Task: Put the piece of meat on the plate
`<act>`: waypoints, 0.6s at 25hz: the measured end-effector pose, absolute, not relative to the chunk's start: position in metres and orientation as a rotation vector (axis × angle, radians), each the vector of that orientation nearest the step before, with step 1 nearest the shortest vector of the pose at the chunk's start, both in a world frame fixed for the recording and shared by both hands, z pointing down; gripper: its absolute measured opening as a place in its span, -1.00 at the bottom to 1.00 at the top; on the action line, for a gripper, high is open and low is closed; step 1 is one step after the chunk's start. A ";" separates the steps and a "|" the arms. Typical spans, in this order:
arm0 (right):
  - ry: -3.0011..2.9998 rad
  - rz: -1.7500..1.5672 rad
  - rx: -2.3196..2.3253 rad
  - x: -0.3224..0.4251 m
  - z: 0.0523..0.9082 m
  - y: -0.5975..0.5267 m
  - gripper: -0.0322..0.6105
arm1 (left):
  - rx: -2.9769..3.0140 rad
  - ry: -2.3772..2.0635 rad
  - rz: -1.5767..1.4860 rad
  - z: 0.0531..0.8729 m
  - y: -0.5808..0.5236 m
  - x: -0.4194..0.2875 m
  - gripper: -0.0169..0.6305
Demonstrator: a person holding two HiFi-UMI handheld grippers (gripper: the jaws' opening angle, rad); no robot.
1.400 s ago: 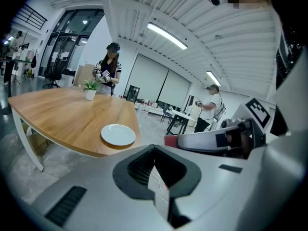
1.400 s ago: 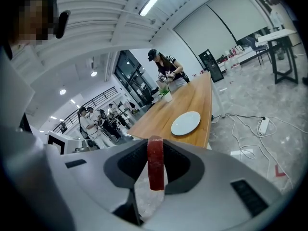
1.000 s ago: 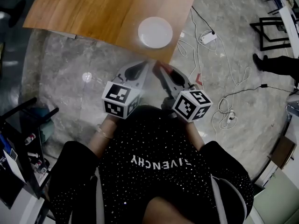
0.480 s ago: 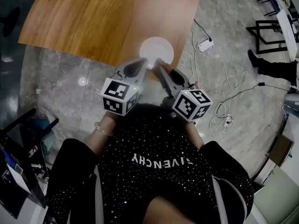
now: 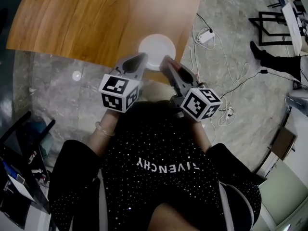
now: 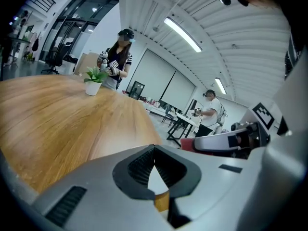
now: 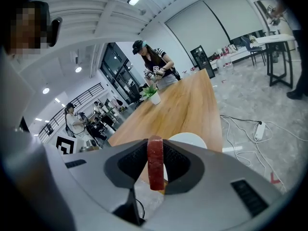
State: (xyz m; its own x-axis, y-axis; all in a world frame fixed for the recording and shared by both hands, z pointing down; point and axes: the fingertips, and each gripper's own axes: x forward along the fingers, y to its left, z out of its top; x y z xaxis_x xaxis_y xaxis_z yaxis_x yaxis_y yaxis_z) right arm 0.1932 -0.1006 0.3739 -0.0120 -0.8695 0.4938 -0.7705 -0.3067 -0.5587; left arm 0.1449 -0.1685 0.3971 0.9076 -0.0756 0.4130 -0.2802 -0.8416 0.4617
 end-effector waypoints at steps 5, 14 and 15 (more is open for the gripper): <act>1.758 -1.319 -2.083 0.214 0.384 -0.107 -0.59 | 2.486 -0.319 0.536 0.408 -0.180 0.146 -0.92; 1.688 -1.516 -1.915 0.228 0.419 -0.139 -0.59 | 2.470 -0.337 0.571 0.430 -0.192 0.148 -0.92; 1.680 -1.542 -1.899 0.228 0.424 -0.142 -0.59 | 2.476 -0.337 0.565 0.431 -0.193 0.148 -0.92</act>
State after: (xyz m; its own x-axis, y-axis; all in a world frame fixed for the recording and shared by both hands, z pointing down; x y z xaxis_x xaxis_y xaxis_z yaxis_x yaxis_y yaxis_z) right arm 0.2276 -0.1424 0.4236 -0.1723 -0.8089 0.5621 -0.6292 -0.3487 -0.6946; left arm 0.1483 -0.1930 0.4307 0.8788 -0.1124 0.4637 -0.3541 -0.8050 0.4761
